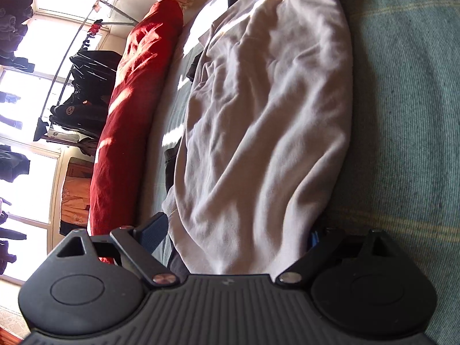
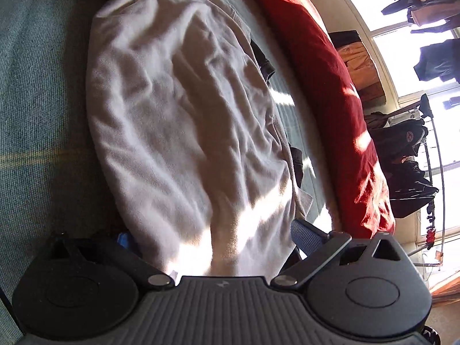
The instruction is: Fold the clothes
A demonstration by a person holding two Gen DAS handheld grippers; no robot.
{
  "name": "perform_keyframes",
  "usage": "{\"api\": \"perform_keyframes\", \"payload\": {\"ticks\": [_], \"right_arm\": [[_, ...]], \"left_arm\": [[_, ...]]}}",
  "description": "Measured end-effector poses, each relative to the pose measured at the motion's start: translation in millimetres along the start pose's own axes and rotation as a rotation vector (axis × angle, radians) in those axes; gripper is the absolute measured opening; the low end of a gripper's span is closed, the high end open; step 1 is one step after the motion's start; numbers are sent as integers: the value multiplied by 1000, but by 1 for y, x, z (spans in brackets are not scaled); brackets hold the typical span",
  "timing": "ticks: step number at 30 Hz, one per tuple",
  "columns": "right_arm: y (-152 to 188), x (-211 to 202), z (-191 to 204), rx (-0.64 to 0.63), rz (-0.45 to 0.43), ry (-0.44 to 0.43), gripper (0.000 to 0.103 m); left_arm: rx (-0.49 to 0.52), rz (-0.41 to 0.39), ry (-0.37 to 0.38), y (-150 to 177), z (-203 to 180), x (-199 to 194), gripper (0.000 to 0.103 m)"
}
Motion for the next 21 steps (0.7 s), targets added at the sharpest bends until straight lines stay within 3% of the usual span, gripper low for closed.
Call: {"api": "perform_keyframes", "payload": {"ticks": [5,8,11,16,19,21], "right_arm": [[37,3,-9,10,76,58,103],[21,0,-12,18,25,94,103],[-7,0,-5,9,-33,73,103],[5,1,1,-53,-34,94,103],[19,-1,-2,-37,-21,101,103],[11,2,-1,-60,-42,107,103]], "left_arm": [[-48,53,-22,13,7,4,91],[-51,18,-34,-1,6,5,91],[-46,0,-43,-5,4,5,91],[-41,30,-49,13,5,5,91],[-35,43,-53,21,5,5,85],[-10,22,-59,13,2,9,75]]}}
Point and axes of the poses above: each gripper's, at about its wrist camera, not at the fingertips, and x roughly the way its jaws point, z to its left, y to its underside, the point moved 7 cm from there along x, roughly the way its jaws point
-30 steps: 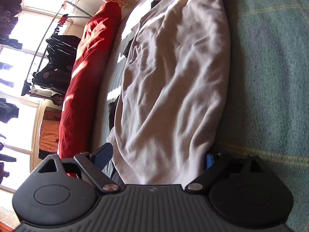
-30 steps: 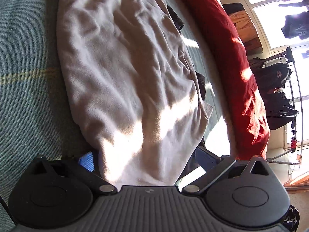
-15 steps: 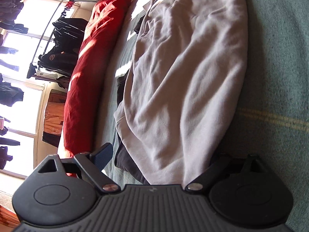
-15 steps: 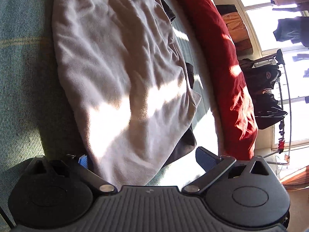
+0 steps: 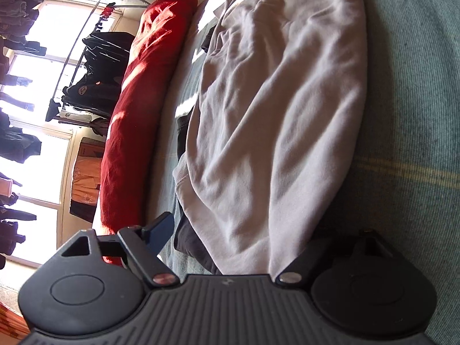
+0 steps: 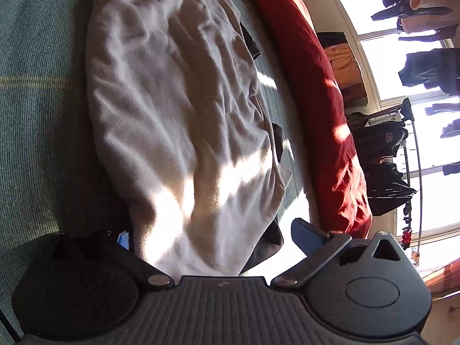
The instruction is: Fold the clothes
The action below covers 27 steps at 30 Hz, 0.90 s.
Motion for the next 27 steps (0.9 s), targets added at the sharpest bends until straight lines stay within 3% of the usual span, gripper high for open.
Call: {"api": "perform_keyframes", "payload": {"ticks": [7,12,16,18,21,24,27], "right_arm": [[-25,14,-5,-8,-22,17,103],[-20,9,-5,5,-2,-11,97],[-18,4,-4,1,12,-37,90],[-16,2,-3,-1,19,-50,79],[-14,-1,-3,-4,30,-69,58],[-12,-7,-1,4,42,-92,45],[-8,-4,12,8,67,-117,41]], "left_arm": [[-7,-20,-7,-17,3,10,71],[10,-2,39,-5,-8,2,43],[11,-8,67,-13,-9,7,31],[-6,-6,87,-15,-6,7,20],[-33,-2,107,-15,-1,2,18],[-69,12,117,-12,3,-4,18],[-95,33,132,-11,2,-2,20]]}}
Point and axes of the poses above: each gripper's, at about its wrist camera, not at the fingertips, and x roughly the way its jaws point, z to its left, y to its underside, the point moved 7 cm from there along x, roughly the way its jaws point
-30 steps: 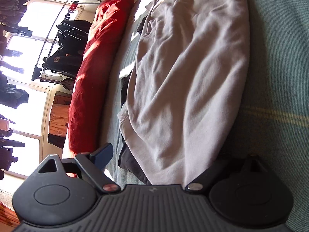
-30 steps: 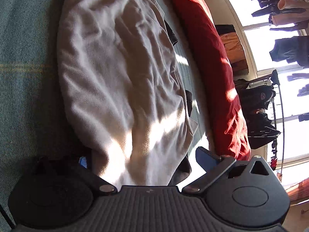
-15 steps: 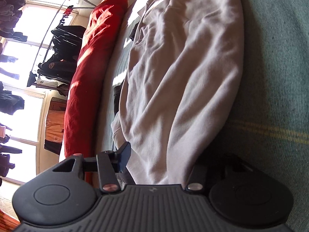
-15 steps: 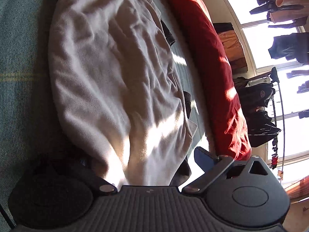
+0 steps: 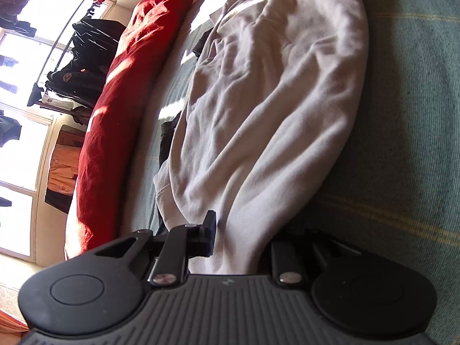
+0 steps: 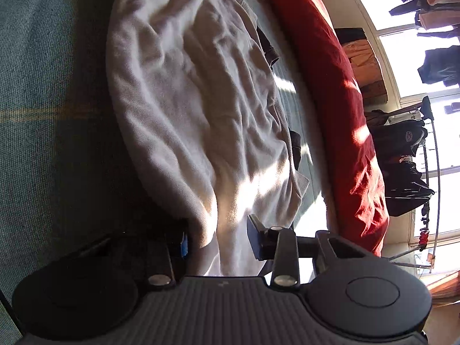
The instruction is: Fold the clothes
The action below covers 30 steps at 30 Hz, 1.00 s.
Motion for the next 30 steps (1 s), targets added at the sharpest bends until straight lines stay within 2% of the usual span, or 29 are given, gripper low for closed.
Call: {"api": "perform_keyframes", "payload": {"ticks": [1,3,5,7,8,14,16,21,23,27,30], "right_arm": [[1,3,5,-4,9,-7,42],[0,9,12,-67,-18,31,42],[-1,10,6,-36,-19,11,41],[-1,10,0,1,-18,-12,27],[-1,6,-3,16,-15,-25,10],[0,-3,-4,34,-4,-105,9],[-1,-7,-16,76,-12,-126,8],[-3,-16,-56,97,-37,-98,8],[-4,-18,-72,102,-43,-93,8],[-5,-31,-95,191,-49,-204,8],[-2,-43,-87,198,-46,-302,8]], "left_arm": [[8,0,-1,0,-1,2,21],[28,-3,-3,-2,-3,6,22],[25,-5,-4,-2,-3,7,19],[-3,-6,9,-2,-1,5,14],[-11,-5,10,-2,0,4,9],[-42,-7,37,-4,13,-4,8],[-48,-17,32,-5,25,-9,8],[-34,-53,-22,-15,63,-21,8],[-30,-67,-12,-21,75,-25,7],[22,-78,69,-24,73,-39,3],[55,-58,125,-17,53,-42,3]]}}
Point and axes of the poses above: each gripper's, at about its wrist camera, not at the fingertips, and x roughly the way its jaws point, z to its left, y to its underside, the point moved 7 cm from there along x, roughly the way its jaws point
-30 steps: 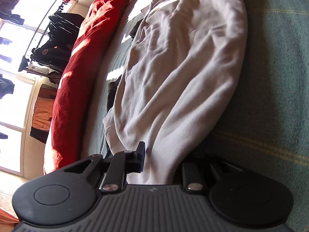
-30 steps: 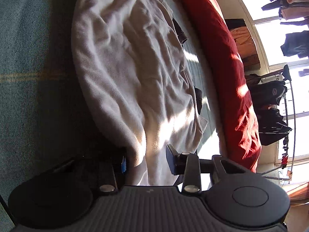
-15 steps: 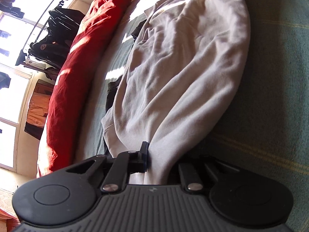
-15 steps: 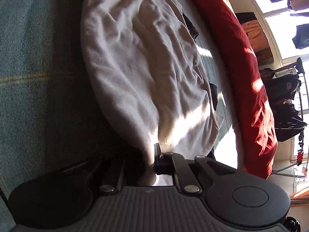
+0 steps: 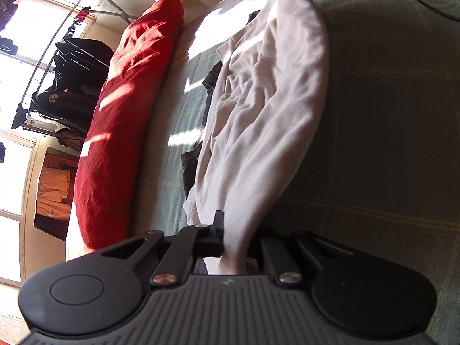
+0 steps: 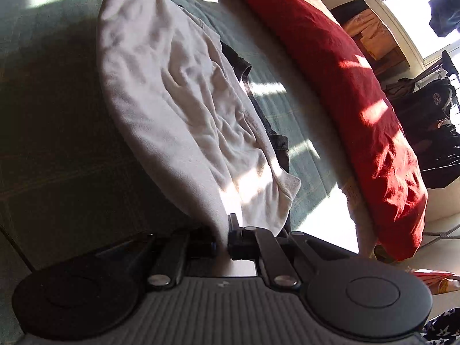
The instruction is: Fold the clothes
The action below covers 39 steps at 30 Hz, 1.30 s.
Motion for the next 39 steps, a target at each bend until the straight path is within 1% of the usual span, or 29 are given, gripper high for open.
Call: {"api": "perform_keyframes", "payload": {"ticks": [5,9,10,12,14,15,17,19,20,22,24,25,26,27,29,31,32,33,34,35,36,37,38,39], "right_arm": [[19,7,28,-38,61,-94,6],[35,14,58,-28,110,-176,6],[39,16,64,-23,120,-190,6],[48,20,70,1,151,-221,6],[55,20,74,29,167,-256,8],[58,19,74,39,173,-263,8],[63,14,70,63,177,-249,13],[61,8,60,111,165,-241,14],[57,6,53,143,153,-234,17],[46,6,36,209,119,-219,23],[31,9,18,278,73,-204,32],[24,10,8,313,50,-197,35],[16,17,0,356,19,-196,44],[8,24,-8,400,-12,-195,53],[-4,45,-22,528,-62,-251,59],[-7,67,-32,663,-94,-326,59],[-5,77,-35,717,-104,-344,60],[-1,86,-38,761,-101,-353,64],[4,94,-40,800,-91,-347,65],[10,101,-41,832,-83,-346,69],[13,103,-42,857,-93,-357,70],[16,105,-42,882,-104,-369,70],[18,105,-44,894,-109,-370,70],[19,104,-45,895,-98,-360,73]], "left_arm": [[50,33,96,10,-34,-2,3],[90,60,173,19,-61,-5,4],[100,67,193,21,-68,-5,5],[109,82,234,26,-80,-8,15],[70,106,287,32,-85,-15,16],[40,119,312,35,-86,-19,16],[-60,149,351,39,-79,-26,16],[-193,164,365,38,-61,-29,16],[-281,160,365,35,-45,-26,16],[-447,122,352,28,-10,-17,17],[-573,75,317,23,21,0,31],[-621,50,298,21,34,10,34],[-661,27,287,19,43,23,37],[-707,6,286,18,52,37,37],[-805,-21,300,21,64,64,37],[-916,-34,323,31,72,89,37],[-963,-27,330,38,74,101,37],[-999,-18,330,45,76,113,40],[-1011,-8,321,53,76,123,46],[-1026,-13,320,60,78,131,59],[-1061,-24,335,68,80,137,63],[-1097,-31,357,72,83,140,63],[-1109,-32,363,75,87,141,63],[-1105,-28,365,76,90,141,63]]}}
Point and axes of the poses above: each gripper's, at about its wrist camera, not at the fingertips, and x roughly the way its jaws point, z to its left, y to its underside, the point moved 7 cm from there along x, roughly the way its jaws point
